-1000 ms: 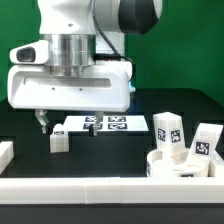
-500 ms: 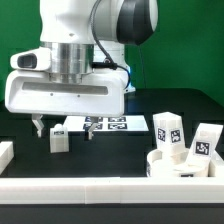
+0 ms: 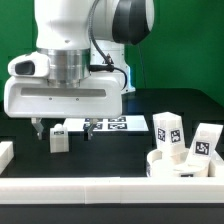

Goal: Assemble stool

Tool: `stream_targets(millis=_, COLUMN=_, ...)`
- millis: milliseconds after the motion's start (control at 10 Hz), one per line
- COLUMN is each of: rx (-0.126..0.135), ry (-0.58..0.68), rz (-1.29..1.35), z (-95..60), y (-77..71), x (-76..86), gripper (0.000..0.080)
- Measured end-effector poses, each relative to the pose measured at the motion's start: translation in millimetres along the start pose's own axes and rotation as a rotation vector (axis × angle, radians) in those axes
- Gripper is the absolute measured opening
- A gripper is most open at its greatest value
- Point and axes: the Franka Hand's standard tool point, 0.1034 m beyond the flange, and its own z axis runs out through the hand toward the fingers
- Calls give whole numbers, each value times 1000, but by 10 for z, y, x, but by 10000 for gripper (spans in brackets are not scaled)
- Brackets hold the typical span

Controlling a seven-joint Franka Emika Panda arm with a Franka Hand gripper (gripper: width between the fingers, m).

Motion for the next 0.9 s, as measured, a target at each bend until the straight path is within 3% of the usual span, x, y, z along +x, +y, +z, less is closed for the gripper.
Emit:
stream_targets(millis=300, rx=14, ry=-174, rz=-16, z=-26, y=166, x=-19, gripper=649)
stream_targets(millis=400, rx=12, ry=-247, rz=16, z=-14, y=178, x=-79, gripper=649)
stream_targets(millis=500, rx=26, ry=-328, rz=34, z=-9, y=151, x=-143, gripper=649)
stream_targets(millis=800, rx=41, ry=-531, rz=31, z=30, y=125, x=-178, gripper=649)
stream_targets(millis=900, rx=4, ry=-582, rz=25, z=93, y=174, x=-209, gripper=649)
